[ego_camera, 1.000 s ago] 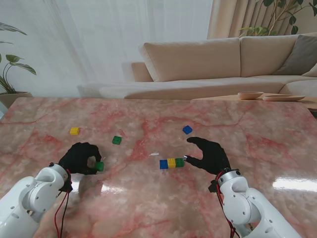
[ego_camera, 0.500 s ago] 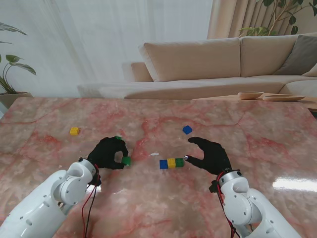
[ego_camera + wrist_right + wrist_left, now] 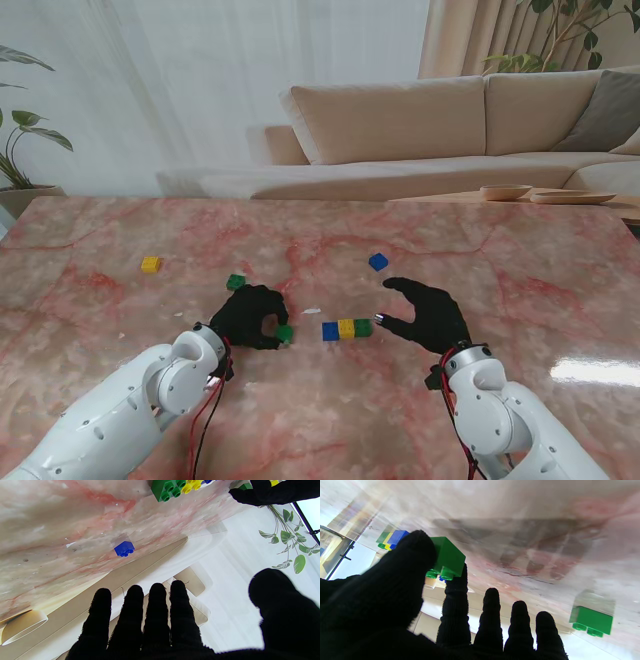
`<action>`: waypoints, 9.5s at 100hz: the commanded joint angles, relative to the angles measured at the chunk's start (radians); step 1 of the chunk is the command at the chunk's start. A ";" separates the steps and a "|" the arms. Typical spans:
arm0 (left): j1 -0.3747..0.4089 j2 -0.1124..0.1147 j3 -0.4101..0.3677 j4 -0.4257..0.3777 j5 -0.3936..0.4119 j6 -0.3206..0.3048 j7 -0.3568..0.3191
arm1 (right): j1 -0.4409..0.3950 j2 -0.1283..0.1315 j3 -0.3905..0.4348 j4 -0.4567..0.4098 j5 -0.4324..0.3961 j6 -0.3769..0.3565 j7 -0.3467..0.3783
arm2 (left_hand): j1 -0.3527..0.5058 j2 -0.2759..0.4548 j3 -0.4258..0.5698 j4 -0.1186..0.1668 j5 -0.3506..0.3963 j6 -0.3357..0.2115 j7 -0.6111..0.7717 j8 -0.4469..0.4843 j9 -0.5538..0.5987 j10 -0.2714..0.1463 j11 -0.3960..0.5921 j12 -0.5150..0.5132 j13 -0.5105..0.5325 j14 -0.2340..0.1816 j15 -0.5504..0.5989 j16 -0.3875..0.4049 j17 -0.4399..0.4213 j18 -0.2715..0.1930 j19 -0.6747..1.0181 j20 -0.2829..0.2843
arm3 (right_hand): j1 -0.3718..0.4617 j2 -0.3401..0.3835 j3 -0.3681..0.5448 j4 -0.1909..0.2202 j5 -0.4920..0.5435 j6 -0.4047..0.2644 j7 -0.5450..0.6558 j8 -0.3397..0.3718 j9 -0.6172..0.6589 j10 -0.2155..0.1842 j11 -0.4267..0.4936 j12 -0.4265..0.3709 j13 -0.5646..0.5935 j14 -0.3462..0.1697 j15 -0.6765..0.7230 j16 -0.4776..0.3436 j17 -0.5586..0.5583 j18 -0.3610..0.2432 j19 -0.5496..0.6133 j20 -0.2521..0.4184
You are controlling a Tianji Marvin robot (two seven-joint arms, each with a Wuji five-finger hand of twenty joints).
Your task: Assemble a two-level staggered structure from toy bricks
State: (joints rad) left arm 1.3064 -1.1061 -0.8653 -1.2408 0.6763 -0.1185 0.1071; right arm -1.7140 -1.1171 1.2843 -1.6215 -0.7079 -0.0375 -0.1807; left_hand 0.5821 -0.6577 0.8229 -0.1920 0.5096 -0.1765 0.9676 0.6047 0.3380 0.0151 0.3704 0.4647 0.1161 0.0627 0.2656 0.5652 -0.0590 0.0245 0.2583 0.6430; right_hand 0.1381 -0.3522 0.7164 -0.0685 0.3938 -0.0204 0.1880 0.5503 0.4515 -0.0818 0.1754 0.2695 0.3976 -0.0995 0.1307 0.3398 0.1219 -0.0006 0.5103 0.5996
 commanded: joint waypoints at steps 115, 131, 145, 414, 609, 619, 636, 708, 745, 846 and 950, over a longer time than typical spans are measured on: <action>-0.185 -0.109 0.263 0.230 -0.116 0.010 0.104 | -0.026 0.001 0.012 -0.005 0.012 0.001 0.031 | -0.026 0.071 -0.020 0.011 -0.023 -0.009 0.046 0.140 -0.046 0.001 -0.001 0.004 -0.023 0.018 0.007 0.002 -0.015 -0.007 -0.048 0.036 | 0.003 -0.008 0.024 0.013 0.002 -0.007 0.012 -0.009 0.000 0.000 -0.001 0.003 -0.017 0.002 -0.006 -0.008 -0.008 0.000 0.000 -0.020; -0.187 -0.111 0.268 0.235 -0.119 0.006 0.106 | -0.025 0.001 0.010 -0.003 0.014 -0.001 0.032 | -0.022 0.073 -0.026 0.012 -0.031 -0.010 0.051 0.154 -0.047 0.001 -0.003 0.004 -0.023 0.017 0.005 0.002 -0.015 -0.007 -0.051 0.039 | 0.004 -0.009 0.024 0.013 0.002 -0.006 0.012 -0.009 0.000 0.001 -0.001 0.003 -0.015 0.003 -0.006 -0.008 -0.008 0.000 0.000 -0.019; -0.189 -0.112 0.271 0.237 -0.121 0.009 0.102 | -0.025 0.001 0.010 -0.001 0.016 -0.001 0.032 | -0.047 0.089 -0.024 0.020 -0.043 0.012 0.033 0.151 -0.050 0.003 -0.004 0.004 -0.025 0.017 0.004 0.002 -0.016 -0.008 -0.054 0.041 | 0.005 -0.009 0.025 0.013 0.004 -0.008 0.013 -0.009 0.001 0.001 -0.001 0.003 -0.016 0.002 -0.006 -0.008 -0.008 0.000 0.000 -0.019; 0.273 -0.041 -0.255 -0.285 -0.226 0.005 0.021 | 0.442 0.019 -0.215 0.262 -0.060 0.298 0.204 | -0.072 0.380 -0.704 0.188 -0.144 0.256 -0.767 -0.437 -0.136 -0.013 -0.150 -0.258 -0.011 -0.075 -0.167 -0.227 0.032 -0.093 -0.013 -0.341 | 0.022 -0.137 -0.057 0.010 -0.038 0.051 0.025 0.032 -0.047 0.013 0.295 0.316 0.014 -0.018 0.433 0.258 0.058 -0.032 0.250 0.203; 0.360 -0.017 -0.389 -0.323 -0.208 -0.022 -0.052 | 0.915 -0.215 -0.778 0.981 0.231 0.423 0.013 | -0.072 0.359 -0.651 0.182 -0.134 0.256 -0.760 -0.434 -0.135 -0.018 -0.147 -0.257 -0.021 -0.084 -0.173 -0.226 0.029 -0.098 -0.092 -0.321 | 0.265 -0.237 -0.121 -0.031 0.112 -0.177 0.560 0.487 0.119 -0.115 0.607 0.556 0.122 -0.063 0.725 0.373 0.132 -0.059 0.578 0.306; 0.358 -0.017 -0.388 -0.320 -0.207 -0.024 -0.050 | 0.915 -0.216 -0.784 0.988 0.227 0.416 0.008 | -0.075 0.363 -0.648 0.182 -0.134 0.256 -0.759 -0.434 -0.135 -0.019 -0.147 -0.257 -0.021 -0.084 -0.172 -0.226 0.030 -0.099 -0.096 -0.319 | 0.272 -0.229 -0.123 -0.035 0.112 -0.177 0.558 0.476 0.121 -0.115 0.604 0.557 0.122 -0.063 0.724 0.373 0.130 -0.058 0.577 0.303; 0.358 -0.017 -0.389 -0.319 -0.209 -0.026 -0.051 | 0.921 -0.233 -0.798 1.022 0.239 0.397 -0.005 | -0.077 0.364 -0.644 0.183 -0.135 0.256 -0.760 -0.434 -0.136 -0.017 -0.148 -0.257 -0.024 -0.085 -0.174 -0.227 0.029 -0.099 -0.102 -0.316 | 0.257 -0.216 -0.129 -0.037 0.113 -0.177 0.554 0.458 0.120 -0.114 0.596 0.555 0.117 -0.063 0.718 0.370 0.124 -0.059 0.568 0.295; 0.357 -0.019 -0.386 -0.314 -0.211 -0.034 -0.043 | 0.834 -0.163 -0.733 0.888 0.159 0.350 -0.038 | -0.082 0.366 -0.629 0.183 -0.134 0.255 -0.760 -0.434 -0.135 -0.016 -0.148 -0.257 -0.023 -0.084 -0.174 -0.227 0.030 -0.104 -0.124 -0.310 | 0.405 -0.293 0.254 -0.206 0.227 -0.283 0.696 0.219 0.332 -0.136 0.562 0.606 0.252 -0.086 0.732 0.366 0.211 -0.052 0.601 0.287; 0.357 -0.020 -0.378 -0.312 -0.206 -0.040 -0.033 | 0.708 -0.087 -0.617 0.703 0.056 0.364 -0.024 | -0.086 0.370 -0.622 0.183 -0.133 0.251 -0.757 -0.432 -0.136 -0.015 -0.149 -0.258 -0.025 -0.085 -0.175 -0.227 0.029 -0.104 -0.134 -0.306 | 0.410 -0.293 0.252 -0.205 0.230 -0.291 0.707 0.209 0.341 -0.137 0.547 0.623 0.255 -0.086 0.728 0.367 0.210 -0.051 0.600 0.284; 0.353 -0.021 -0.368 -0.314 -0.199 -0.044 -0.024 | 0.595 -0.053 -0.516 0.583 -0.007 0.367 -0.030 | -0.093 0.372 -0.605 0.183 -0.133 0.251 -0.751 -0.427 -0.137 -0.014 -0.154 -0.261 -0.029 -0.084 -0.175 -0.226 0.028 -0.104 -0.156 -0.294 | 0.429 -0.299 0.251 -0.202 0.327 -0.304 0.700 0.023 0.434 -0.148 0.527 0.656 0.276 -0.102 0.741 0.380 0.221 -0.058 0.602 0.273; 0.348 -0.026 -0.357 -0.311 -0.193 -0.056 0.000 | 0.257 0.001 -0.318 0.177 -0.193 0.308 -0.035 | -0.095 0.371 -0.596 0.183 -0.133 0.251 -0.754 -0.427 -0.137 -0.012 -0.156 -0.262 -0.030 -0.084 -0.176 -0.226 0.028 -0.104 -0.169 -0.285 | 0.384 -0.306 0.288 -0.210 0.305 -0.262 0.653 -0.019 0.404 -0.126 0.472 0.638 0.241 -0.077 0.695 0.369 0.196 -0.041 0.575 0.264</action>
State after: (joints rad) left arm 1.6501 -1.1284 -1.2256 -1.5540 0.4798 -0.1726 0.1032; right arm -1.4443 -1.1114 0.9724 -1.4467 -0.9068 0.2712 -0.2251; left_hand 0.5082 -0.3122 0.2134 -0.0400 0.3602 0.0776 0.2206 0.1814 0.2210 0.0193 0.2370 0.2182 0.0940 0.0303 0.1234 0.3510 -0.0206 -0.0294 0.1272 0.3444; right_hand 0.4936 -0.6834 0.9269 -0.2639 0.6314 -0.2166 0.7874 0.5209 0.8573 -0.2033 0.6605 0.9017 0.6504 -0.1735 0.8356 0.7054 0.3305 -0.0506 1.0867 0.8835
